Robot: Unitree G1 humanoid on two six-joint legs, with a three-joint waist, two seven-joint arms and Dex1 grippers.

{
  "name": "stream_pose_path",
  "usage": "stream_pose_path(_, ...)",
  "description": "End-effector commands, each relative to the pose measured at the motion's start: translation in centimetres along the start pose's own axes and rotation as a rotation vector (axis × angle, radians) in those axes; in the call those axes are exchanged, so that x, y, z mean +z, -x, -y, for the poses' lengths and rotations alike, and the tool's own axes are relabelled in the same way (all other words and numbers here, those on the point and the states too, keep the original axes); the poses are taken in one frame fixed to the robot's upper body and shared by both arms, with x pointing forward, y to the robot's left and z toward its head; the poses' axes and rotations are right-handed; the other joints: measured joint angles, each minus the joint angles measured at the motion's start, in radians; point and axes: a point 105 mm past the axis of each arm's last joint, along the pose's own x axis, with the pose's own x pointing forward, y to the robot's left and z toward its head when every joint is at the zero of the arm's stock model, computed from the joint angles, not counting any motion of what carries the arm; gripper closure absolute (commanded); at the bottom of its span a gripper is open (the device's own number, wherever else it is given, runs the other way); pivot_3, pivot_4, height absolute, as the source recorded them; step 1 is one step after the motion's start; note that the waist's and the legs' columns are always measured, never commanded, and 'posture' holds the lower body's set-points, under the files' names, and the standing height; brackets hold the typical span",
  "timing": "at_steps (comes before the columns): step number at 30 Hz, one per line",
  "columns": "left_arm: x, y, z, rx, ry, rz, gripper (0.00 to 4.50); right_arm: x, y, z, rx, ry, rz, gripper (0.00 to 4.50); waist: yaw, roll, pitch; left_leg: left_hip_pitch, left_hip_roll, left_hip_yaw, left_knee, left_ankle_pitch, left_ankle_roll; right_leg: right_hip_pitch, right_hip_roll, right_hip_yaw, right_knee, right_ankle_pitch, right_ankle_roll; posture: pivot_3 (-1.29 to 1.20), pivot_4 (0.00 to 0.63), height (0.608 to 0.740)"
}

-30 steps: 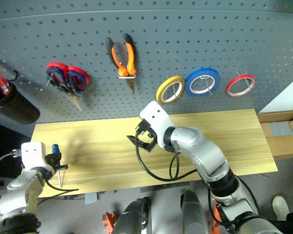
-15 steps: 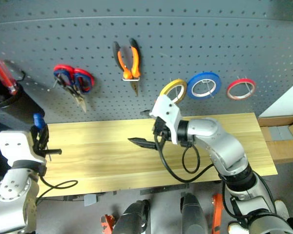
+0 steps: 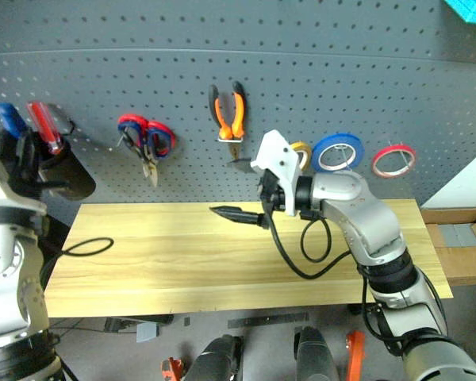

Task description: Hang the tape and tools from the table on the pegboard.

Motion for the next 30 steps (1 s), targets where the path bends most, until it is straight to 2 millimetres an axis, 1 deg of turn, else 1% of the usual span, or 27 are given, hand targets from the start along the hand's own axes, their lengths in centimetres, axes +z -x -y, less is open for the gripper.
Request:
stream_pose_path(1,2.2,-1.0,-0.9,0.028,0.014,0.085,4.05,1.6,0.5,0.5,-0.017,0.064,0.042,0.0,-0.001,0.001,-0.006,0.0,0.0,0.0,0.0,0.0,0.0,0.0,0.0,0.0,0.0,0.0,0.0,0.03,0.131,0.74)
stream_pose_path(2,2.5,-1.3,-1.0,0.031,0.018,0.096,4.05,1.6,0.5,0.6,-0.019,0.065,0.042,0.0,-0.003,0.001,-0.009,0.0,0.0,0.0,0.0,0.0,0.0,0.0,0.0,0.0,0.0,0.0,0.0,0.03,0.129,0.74)
stream_pose_path(4,3.4,-2.3,-2.0,0.069,0.038,0.128,4.05,1.8,0.6,0.6,-0.024,0.069,0.046,0.0,-0.005,0.0,-0.01,0.001,0.0,0.001,0.0,0.0,0.0,0.0,0.0,0.0,0.001,0.0,0.0,0.02,0.127,0.74)
stream_pose_path(6,3.6,-2.9,-2.8,0.094,0.06,0.136,4.05,1.9,0.6,0.7,-0.029,0.073,0.05,0.0,-0.006,0.0,-0.011,0.001,0.0,0.0,0.001,0.0,0.0,0.0,0.001,0.0,0.002,0.0,0.0,0.02,0.126,0.74)
stream_pose_path(9,2.4,-3.8,-4.0,0.098,0.055,0.097,4.05,2.5,0.4,1.2,-0.057,0.084,0.069,0.0,-0.012,0.001,-0.015,0.001,0.0,0.001,0.002,0.0,0.0,0.0,0.0,0.001,0.003,0.0,0.0,0.01,0.125,0.74)
stream_pose_path(13,0.7,-4.6,-4.6,0.109,0.061,0.061,4.05,2.8,0.0,1.6,-0.082,0.096,0.079,0.0,-0.016,0.001,-0.025,0.002,0.0,0.0,0.002,0.0,0.0,0.0,0.0,0.0,0.003,0.0,0.0,0.0,0.126,0.74)
stream_pose_path(15,0.1,-4.7,-4.6,0.119,0.061,0.058,4.05,2.8,-0.1,1.6,-0.086,0.101,0.082,0.0,-0.021,0.0,-0.025,0.002,0.0,0.0,0.002,0.0,-0.001,0.0,0.0,0.0,0.003,0.0,0.0,0.0,0.127,0.74)
stream_pose_path(19,-1.8,-4.6,-3.7,0.117,0.108,0.027,4.05,3.4,-0.2,1.8,-0.1,0.116,0.104,0.0,-0.026,0.0,-0.027,0.001,0.0,0.0,0.002,0.0,-0.001,0.0,0.0,0.0,0.003,0.0,0.0,-0.01,0.126,0.74)
stream_pose_path(21,-2.0,-4.5,-3.3,0.112,0.11,0.037,3.33,3.6,-0.2,1.9,-0.104,0.119,0.111,0.0,-0.03,0.0,-0.031,0.002,0.0,0.0,0.002,0.0,-0.001,0.0,0.0,0.0,0.003,0.0,0.0,-0.02,0.127,0.74)
stream_pose_path(22,-2.0,-4.5,-3.0,0.104,0.122,0.043,3.1,3.7,-0.3,1.9,-0.105,0.124,0.113,0.0,-0.032,0.0,-0.032,0.002,0.0,0.0,0.002,0.0,-0.001,0.0,0.0,0.0,0.003,0.0,0.0,-0.02,0.123,0.74)
stream_pose_path(24,-1.9,-4.4,-2.6,0.094,0.135,0.054,2.49,3.7,-0.2,1.8,-0.104,0.128,0.117,0.0,-0.036,-0.002,-0.034,0.002,0.0,0.0,0.003,0.0,-0.001,0.0,0.0,0.0,0.003,0.0,0.0,-0.02,0.12,0.74)
stream_pose_path(25,-1.9,-4.4,-2.5,0.095,0.137,0.056,2.06,3.7,-0.1,1.8,-0.103,0.13,0.118,0.0,-0.039,-0.002,-0.035,0.002,0.0,0.0,0.003,0.0,-0.001,0.0,0.0,0.0,0.003,0.0,0.0,-0.02,0.118,0.74)
stream_pose_path(27,-1.8,-4.3,-2.5,0.1,0.137,0.061,1.46,3.7,-0.1,1.8,-0.104,0.129,0.119,0.0,-0.045,-0.002,-0.039,0.002,0.0,0.0,0.003,0.0,-0.001,0.0,0.0,0.0,0.004,0.0,0.0,-0.02,0.116,0.74)
stream_pose_path(28,-1.8,-4.3,-2.5,0.104,0.138,0.061,1.07,3.7,0.0,1.8,-0.103,0.131,0.119,0.0,-0.049,-0.002,-0.041,0.002,0.0,0.0,0.003,0.0,-0.001,0.0,0.0,0.0,0.004,0.0,0.0,-0.02,0.113,0.74)
stream_pose_path(29,-1.7,-4.2,-2.5,0.103,0.14,0.06,0.8,3.7,0.0,1.8,-0.1,0.131,0.12,0.0,-0.054,-0.002,-0.043,0.002,0.0,0.0,0.003,0.0,-0.001,0.0,0.0,0.0,0.004,0.0,0.0,-0.02,0.111,0.74)
stream_pose_path(30,-1.6,-4.2,-2.5,0.102,0.136,0.061,0.4,3.8,0.0,1.8,-0.099,0.133,0.122,0.0,-0.056,-0.002,-0.047,0.002,0.0,0.0,0.003,0.0,-0.001,0.0,0.0,0.001,0.004,0.0,0.0,-0.01,0.109,0.74)
